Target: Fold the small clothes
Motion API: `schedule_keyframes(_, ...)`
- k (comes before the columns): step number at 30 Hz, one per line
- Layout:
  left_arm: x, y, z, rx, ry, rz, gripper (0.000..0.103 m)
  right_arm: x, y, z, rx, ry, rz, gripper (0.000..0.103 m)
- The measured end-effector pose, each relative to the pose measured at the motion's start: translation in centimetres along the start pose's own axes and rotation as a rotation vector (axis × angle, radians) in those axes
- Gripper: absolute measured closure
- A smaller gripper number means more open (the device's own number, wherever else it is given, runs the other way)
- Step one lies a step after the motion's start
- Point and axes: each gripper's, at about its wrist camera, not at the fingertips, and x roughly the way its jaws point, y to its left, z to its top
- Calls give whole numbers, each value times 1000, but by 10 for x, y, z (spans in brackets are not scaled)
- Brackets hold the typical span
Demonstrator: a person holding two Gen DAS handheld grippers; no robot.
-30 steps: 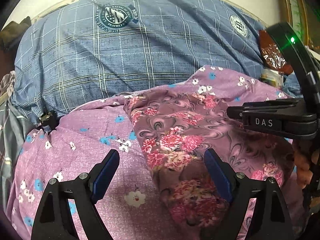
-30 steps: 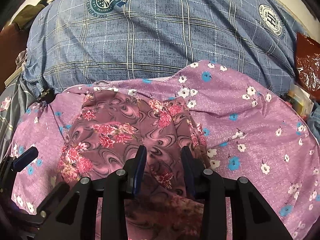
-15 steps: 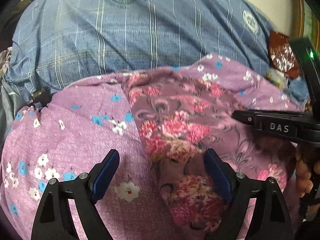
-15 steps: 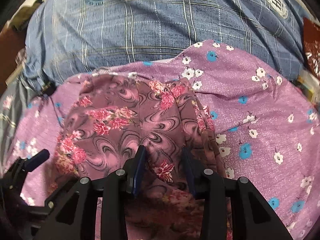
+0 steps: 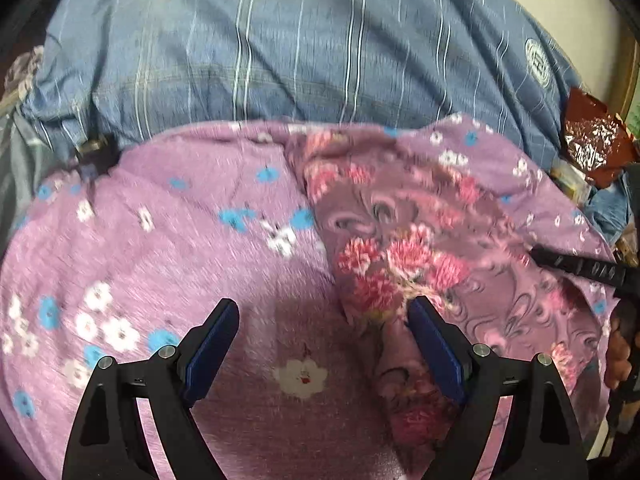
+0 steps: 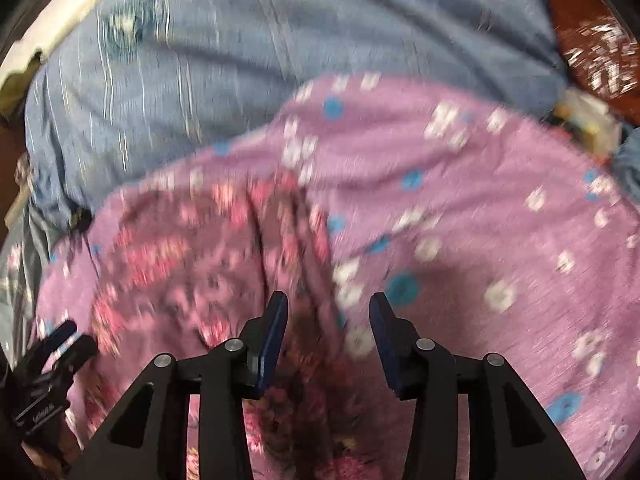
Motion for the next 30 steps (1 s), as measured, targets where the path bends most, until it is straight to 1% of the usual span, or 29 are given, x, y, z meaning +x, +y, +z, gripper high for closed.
schedule_keyframes(1, 2, -1, 0, -5, 2, -2, 16, 5, 0, -1, 5, 20, 11, 64)
schedule_keyframes(3, 1, -2, 2, -3, -4, -3, 16, -2, -3, 0, 19, -2, 27, 62)
schedule_keyframes(6, -7, -3, 5, -5, -50, -22, 16, -21, -15, 4, 54, -75, 63, 60)
schedule_keyframes(7, -11, -3, 5, -5, -66, -33, 16, -25, -19, 5, 62, -84, 68, 60)
schedule_keyframes(8, -12, -3, 5, -4, -73, -44, 16, -27, -24, 5, 76, -91, 82, 60)
schedule_keyframes(10, -17, -2, 3, -9, -76, -78, 16, -29, -37, 8, 128, -83, 140, 60)
schedule_keyframes(12, -17, 1, 2, -27, -54, -155, 16, -24, -52, 11, 204, -55, 229, 56)
schedule_keyframes(14, -14, 6, 2, -39, -8, -231, 16, -17, -62, 12, 269, -27, 322, 53)
schedule_keyframes(16, -8, 10, 3, -56, 38, -282, 16, -8, -69, 11, 317, 10, 416, 47)
schedule_keyframes(17, -7, 12, 3, -69, 46, -288, 16, -3, -71, 10, 332, 29, 441, 46)
schedule_keyframes(18, -6, 15, 4, -78, 51, -292, 16, 1, -72, 10, 343, 41, 447, 46)
schedule_keyframes(21, -3, 20, 8, -100, 61, -305, 16, 7, -68, 9, 334, 59, 428, 46)
schedule_keyframes(23, 0, 21, 9, -110, 76, -336, 16, 11, -64, 8, 326, 74, 441, 45)
schedule_keyframes(25, 4, 21, 9, -116, 100, -364, 16, 20, -61, 9, 323, 92, 462, 43)
schedule_keyframes(27, 10, 22, 10, -134, 123, -388, 16, 30, -62, 10, 341, 107, 538, 40)
schedule_keyframes(30, 21, 25, 13, -180, 155, -453, 16, 36, -72, 11, 388, 100, 643, 40)
